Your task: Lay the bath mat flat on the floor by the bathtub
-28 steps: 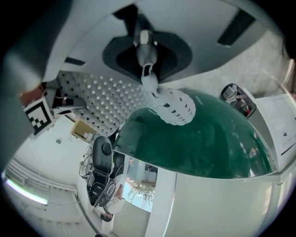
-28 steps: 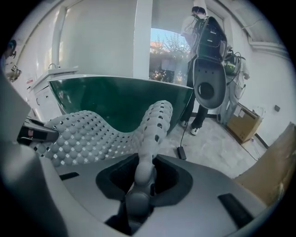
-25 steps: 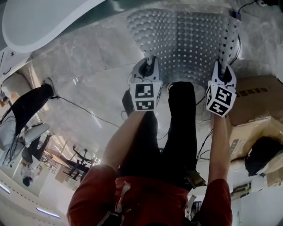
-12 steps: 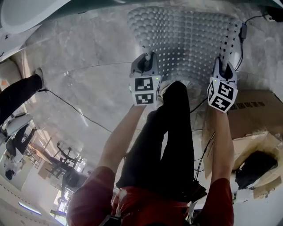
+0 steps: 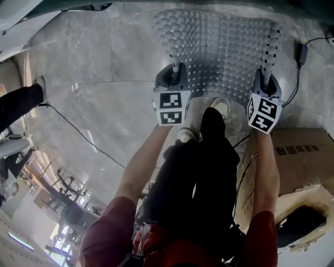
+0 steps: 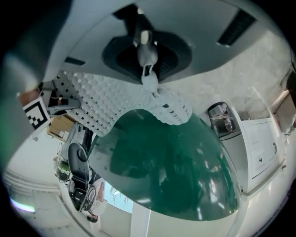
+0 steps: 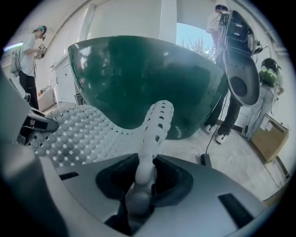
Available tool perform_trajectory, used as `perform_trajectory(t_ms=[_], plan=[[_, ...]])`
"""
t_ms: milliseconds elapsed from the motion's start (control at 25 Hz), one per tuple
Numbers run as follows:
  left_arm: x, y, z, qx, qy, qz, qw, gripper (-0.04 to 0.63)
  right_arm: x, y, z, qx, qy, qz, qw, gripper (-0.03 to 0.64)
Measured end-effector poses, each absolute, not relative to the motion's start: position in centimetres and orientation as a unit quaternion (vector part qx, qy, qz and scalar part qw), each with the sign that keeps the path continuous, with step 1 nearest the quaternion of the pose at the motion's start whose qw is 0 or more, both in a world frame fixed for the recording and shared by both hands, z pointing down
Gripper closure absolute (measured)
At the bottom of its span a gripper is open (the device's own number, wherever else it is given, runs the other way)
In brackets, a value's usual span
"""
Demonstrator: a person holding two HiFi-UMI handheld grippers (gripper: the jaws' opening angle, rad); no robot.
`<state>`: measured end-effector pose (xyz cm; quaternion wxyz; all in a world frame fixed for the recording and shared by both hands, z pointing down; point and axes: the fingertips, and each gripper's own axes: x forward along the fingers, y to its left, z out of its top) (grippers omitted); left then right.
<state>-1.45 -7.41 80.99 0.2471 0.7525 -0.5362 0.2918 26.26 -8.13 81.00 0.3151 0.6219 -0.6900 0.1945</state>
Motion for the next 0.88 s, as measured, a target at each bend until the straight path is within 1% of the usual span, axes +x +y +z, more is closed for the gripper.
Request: perform_trajectory(t_ms=[400,680,880], plan=[[-4.0,-11.0,88.1,0.751,-0.557,0.281,0.218,0.546,25.3,-12.4,88.1,0.622,-0.700,0.170,0.305,0.514],[-5.3,-11.9,91.9,0.750,-0.561,0.286,0.203,0.546,24.7,-13.6,91.9,0.610,-0.711,0.146,0.317,0.509],[-6.5,-11.9,94.0,0.746,-0.565,0.290,0.202,0.546,24.6,-14.0,93.7,0.612,-0.706,0.150,0.322,0.502]])
